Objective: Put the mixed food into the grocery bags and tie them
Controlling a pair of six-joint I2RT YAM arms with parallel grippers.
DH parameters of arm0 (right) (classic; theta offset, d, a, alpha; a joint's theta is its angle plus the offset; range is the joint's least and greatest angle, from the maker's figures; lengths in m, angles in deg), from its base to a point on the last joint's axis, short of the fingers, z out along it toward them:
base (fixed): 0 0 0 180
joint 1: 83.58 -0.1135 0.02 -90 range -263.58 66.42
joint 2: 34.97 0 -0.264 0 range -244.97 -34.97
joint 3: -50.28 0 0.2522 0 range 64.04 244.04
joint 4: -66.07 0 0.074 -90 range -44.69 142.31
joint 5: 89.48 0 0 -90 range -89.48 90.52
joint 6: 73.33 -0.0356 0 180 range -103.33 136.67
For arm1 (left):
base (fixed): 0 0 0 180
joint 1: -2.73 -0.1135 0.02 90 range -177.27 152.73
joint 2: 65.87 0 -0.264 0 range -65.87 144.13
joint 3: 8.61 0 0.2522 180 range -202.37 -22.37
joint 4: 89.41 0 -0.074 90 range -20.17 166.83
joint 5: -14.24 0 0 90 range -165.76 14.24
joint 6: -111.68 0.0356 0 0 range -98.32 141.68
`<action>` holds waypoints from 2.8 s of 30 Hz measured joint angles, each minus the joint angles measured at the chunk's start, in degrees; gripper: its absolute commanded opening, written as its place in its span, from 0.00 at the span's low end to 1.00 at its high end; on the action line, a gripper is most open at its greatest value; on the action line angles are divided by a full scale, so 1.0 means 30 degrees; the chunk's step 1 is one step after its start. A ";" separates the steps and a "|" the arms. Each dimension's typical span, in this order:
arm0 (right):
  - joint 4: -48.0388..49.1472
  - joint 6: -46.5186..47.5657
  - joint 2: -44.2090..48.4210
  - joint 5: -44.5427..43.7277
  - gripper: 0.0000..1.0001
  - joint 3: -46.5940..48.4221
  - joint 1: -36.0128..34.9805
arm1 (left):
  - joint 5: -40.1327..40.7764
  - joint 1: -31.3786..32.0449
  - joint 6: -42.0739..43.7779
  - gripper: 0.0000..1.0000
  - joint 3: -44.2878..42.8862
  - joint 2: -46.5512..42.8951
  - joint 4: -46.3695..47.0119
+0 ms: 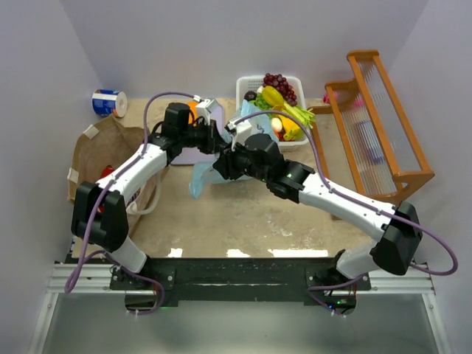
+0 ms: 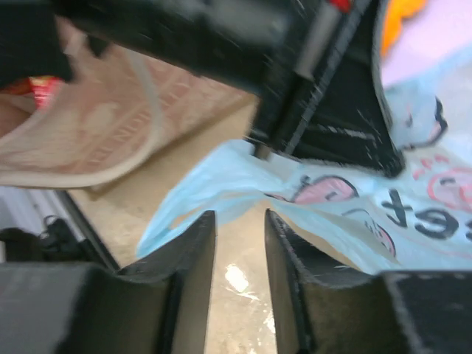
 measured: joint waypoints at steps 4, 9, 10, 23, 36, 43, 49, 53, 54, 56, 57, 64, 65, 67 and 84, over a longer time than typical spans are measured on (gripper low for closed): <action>0.0605 -0.0430 -0.0255 -0.1960 0.33 -0.0750 -0.0007 | -0.0007 -0.0153 -0.0095 0.00 0.0109 -0.0124 0.0058; 0.1938 -0.0568 -0.0335 -0.5122 0.33 -0.1362 0.0000 | -0.0124 -0.0262 -0.0109 0.00 0.0248 -0.0532 0.0248; 0.2062 -0.0554 -0.0488 -0.5705 0.33 -0.1370 0.0022 | -0.0211 -0.0262 -0.0109 0.00 0.0255 -0.0576 0.0255; 0.0160 -0.0423 -0.3045 -0.9799 0.37 -0.2164 0.0423 | 0.1377 -0.0364 0.0444 0.00 0.0386 -0.2142 0.0219; -0.4306 -0.0408 -0.1996 -1.1693 0.45 -0.3198 0.2980 | 0.3585 -0.1705 0.1603 0.00 0.0423 -0.4801 -0.0328; -0.6659 -0.0415 -0.0947 -1.2109 0.48 -0.3184 0.2863 | 0.5093 -0.1727 0.2528 0.00 0.0423 -0.4830 -0.1647; -0.8167 -0.0517 0.0095 -1.1613 0.58 -0.3155 0.2871 | 0.6615 -0.1727 0.3198 0.00 0.0576 -0.4867 -0.2586; -0.8145 -0.0036 0.0743 -0.9231 0.78 -0.2834 0.2710 | 0.5865 -0.1719 0.3541 0.00 0.1494 -0.4845 -0.2696; -0.8080 0.0233 0.0896 -0.8444 0.79 -0.2696 0.2550 | 0.5705 -0.1719 0.3606 0.00 0.1639 -0.4750 -0.2834; -0.8014 0.0743 0.1115 -0.6994 0.82 -0.2244 0.1996 | 0.5559 -0.1698 0.3716 0.00 0.1756 -0.4415 -0.3162; -0.7941 0.1005 0.1260 -0.6215 0.84 -0.1953 0.1690 | 0.5552 -0.1690 0.3789 0.00 0.1778 -0.4226 -0.3286; -0.6790 0.2142 0.3191 -0.1443 0.99 0.0634 0.0911 | 0.6594 -0.1625 0.4131 0.00 0.1887 -0.3978 -0.4014; -0.6557 0.2157 0.3461 -0.1115 0.99 0.1064 0.0911 | 0.6754 -0.1617 0.4146 0.00 0.1887 -0.3956 -0.4065; -0.6368 0.2164 0.3555 -0.1086 0.99 0.2455 0.1035 | 0.6980 -0.1617 0.4167 0.00 0.1887 -0.3905 -0.4080; -0.5872 0.5457 -1.1409 -0.4386 0.97 1.3238 0.8327 | 0.7512 -0.1617 0.4299 0.00 0.1894 -0.3854 -0.4131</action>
